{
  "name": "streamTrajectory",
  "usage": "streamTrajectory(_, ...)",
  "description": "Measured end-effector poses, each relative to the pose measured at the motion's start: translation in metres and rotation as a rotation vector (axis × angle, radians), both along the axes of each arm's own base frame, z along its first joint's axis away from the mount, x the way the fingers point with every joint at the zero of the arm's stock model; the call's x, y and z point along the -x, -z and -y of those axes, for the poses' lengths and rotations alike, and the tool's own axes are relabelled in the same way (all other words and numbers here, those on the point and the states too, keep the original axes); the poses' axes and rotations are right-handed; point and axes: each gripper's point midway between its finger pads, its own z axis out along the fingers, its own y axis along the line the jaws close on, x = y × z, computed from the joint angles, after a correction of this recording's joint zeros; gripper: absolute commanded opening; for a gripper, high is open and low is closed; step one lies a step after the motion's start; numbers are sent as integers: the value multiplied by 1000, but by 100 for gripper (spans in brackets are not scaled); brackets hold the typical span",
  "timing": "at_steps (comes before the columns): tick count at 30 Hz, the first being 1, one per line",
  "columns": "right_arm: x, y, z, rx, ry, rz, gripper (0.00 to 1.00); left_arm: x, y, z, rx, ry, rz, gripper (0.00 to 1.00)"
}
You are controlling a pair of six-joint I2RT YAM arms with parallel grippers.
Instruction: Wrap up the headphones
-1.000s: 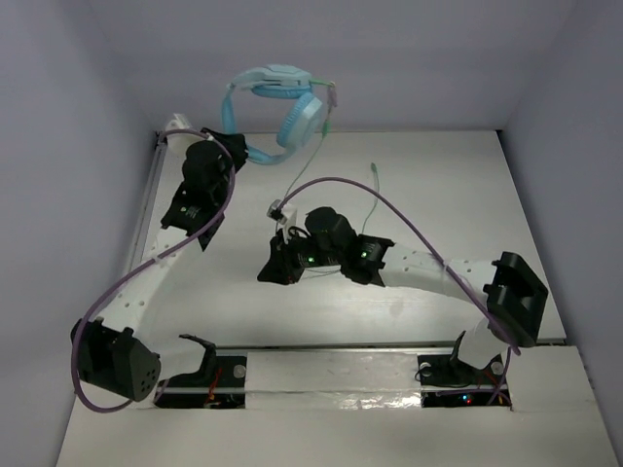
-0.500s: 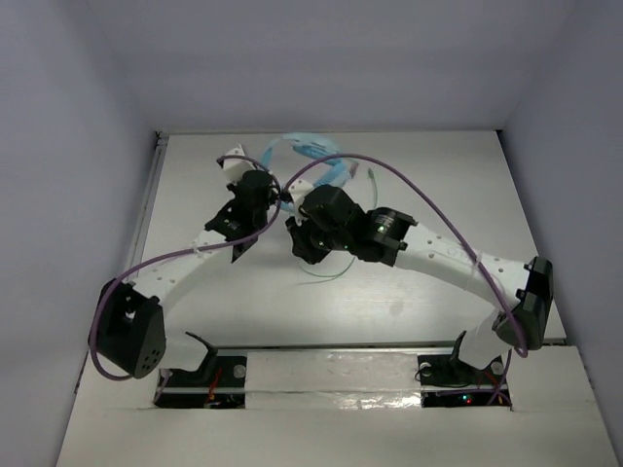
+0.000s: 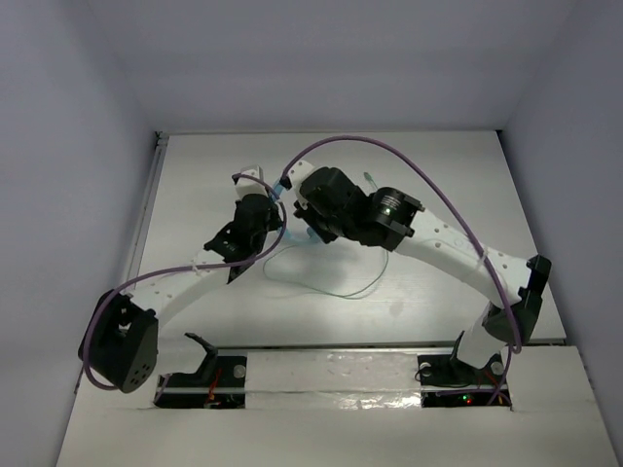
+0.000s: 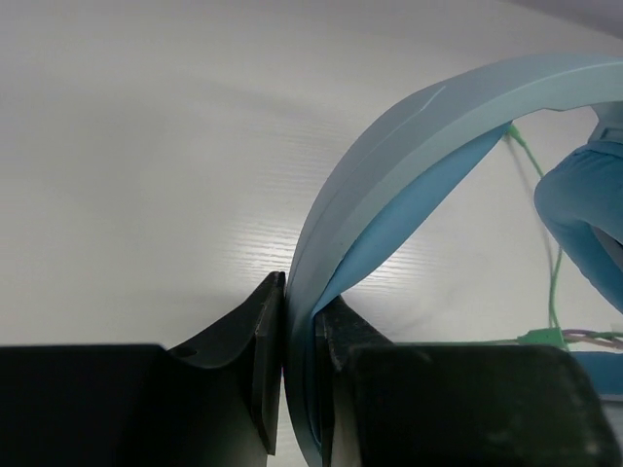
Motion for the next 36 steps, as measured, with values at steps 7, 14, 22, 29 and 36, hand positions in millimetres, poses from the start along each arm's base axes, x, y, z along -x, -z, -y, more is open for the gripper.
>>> streamTrajectory(7, -11, -1, 2, -26, 52, 56, 5, 8, -22, -2, 35, 14, 50, 0)
streamTrajectory(14, 39, 31, 51, -376, 76, 20, 9, 1, -41, -9, 5, -44, 33, 0)
streamTrajectory(22, 67, 132, 32, -580, 29, -128, 63, -14, -80, -5, 38, -72, 95, 0)
streamTrajectory(29, 39, 188, -8, -544, 55, -148, 69, -21, -78, -4, 21, -80, 74, 0)
streamTrajectory(36, 5, 222, -37, -523, 102, -138, 66, -21, -70, -4, 3, -77, 45, 0)
